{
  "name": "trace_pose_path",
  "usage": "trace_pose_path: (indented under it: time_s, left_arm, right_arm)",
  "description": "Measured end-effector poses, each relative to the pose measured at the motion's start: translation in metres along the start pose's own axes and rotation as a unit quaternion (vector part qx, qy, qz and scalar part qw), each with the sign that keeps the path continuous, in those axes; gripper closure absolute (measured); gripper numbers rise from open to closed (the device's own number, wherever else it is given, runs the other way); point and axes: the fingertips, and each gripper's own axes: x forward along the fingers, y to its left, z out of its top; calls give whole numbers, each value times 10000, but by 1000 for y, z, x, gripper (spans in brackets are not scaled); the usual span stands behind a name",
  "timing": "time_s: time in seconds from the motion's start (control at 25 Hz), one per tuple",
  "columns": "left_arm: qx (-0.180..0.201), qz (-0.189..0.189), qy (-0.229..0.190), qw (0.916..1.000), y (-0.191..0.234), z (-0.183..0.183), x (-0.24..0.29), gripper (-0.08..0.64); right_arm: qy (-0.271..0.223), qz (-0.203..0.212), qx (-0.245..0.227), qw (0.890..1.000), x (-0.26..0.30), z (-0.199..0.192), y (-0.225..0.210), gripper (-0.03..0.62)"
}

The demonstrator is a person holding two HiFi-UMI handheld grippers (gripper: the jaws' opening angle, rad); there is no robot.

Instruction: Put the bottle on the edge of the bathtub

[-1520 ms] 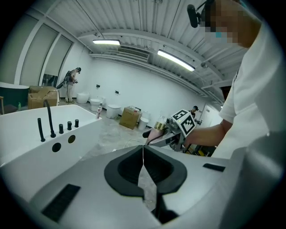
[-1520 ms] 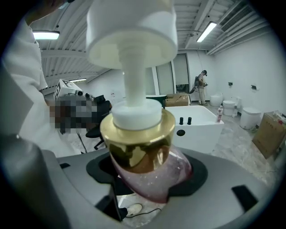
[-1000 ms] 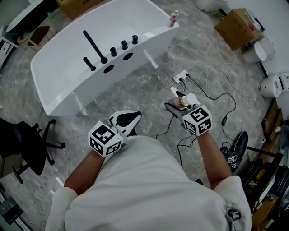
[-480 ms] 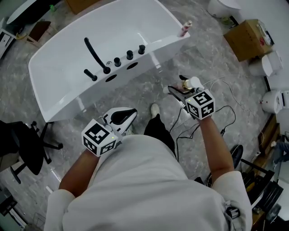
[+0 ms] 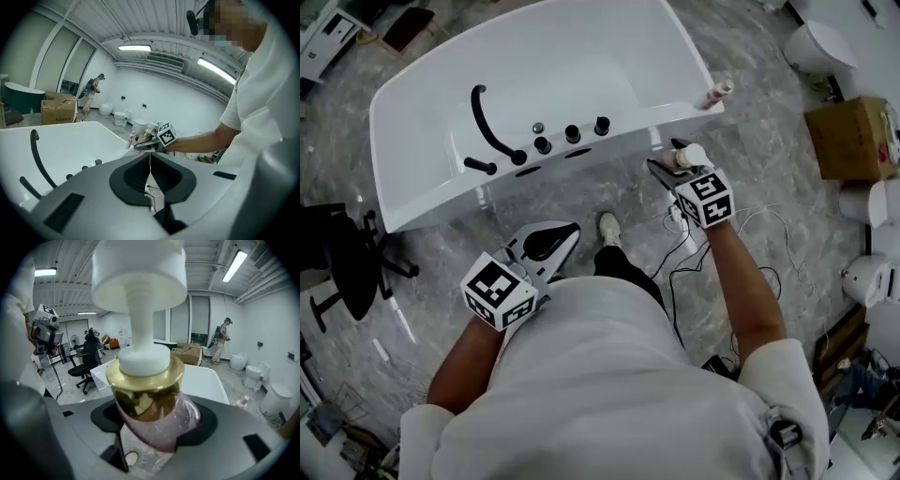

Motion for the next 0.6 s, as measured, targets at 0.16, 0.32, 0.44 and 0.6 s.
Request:
trace_pose_path:
  time_s: [0.16, 0.32, 0.44, 0.6]
  left_arm:
    - [-181, 320, -11, 9993, 8, 12, 28, 540]
    - [-421, 652, -56, 9970, 15, 15, 44, 540]
    - [-507, 778, -28, 9957, 23, 16, 54, 540]
    - [-647, 938, 23, 9935, 32, 16, 60, 540]
  right_arm:
    - [26, 191, -185, 9996, 38, -3, -44, 290]
    - [60, 404, -375, 9985, 77, -6, -70, 290]
    - [57, 499, -424, 9978, 106, -8, -86, 291]
    - [64, 579, -488, 9971, 138, -11, -99, 291]
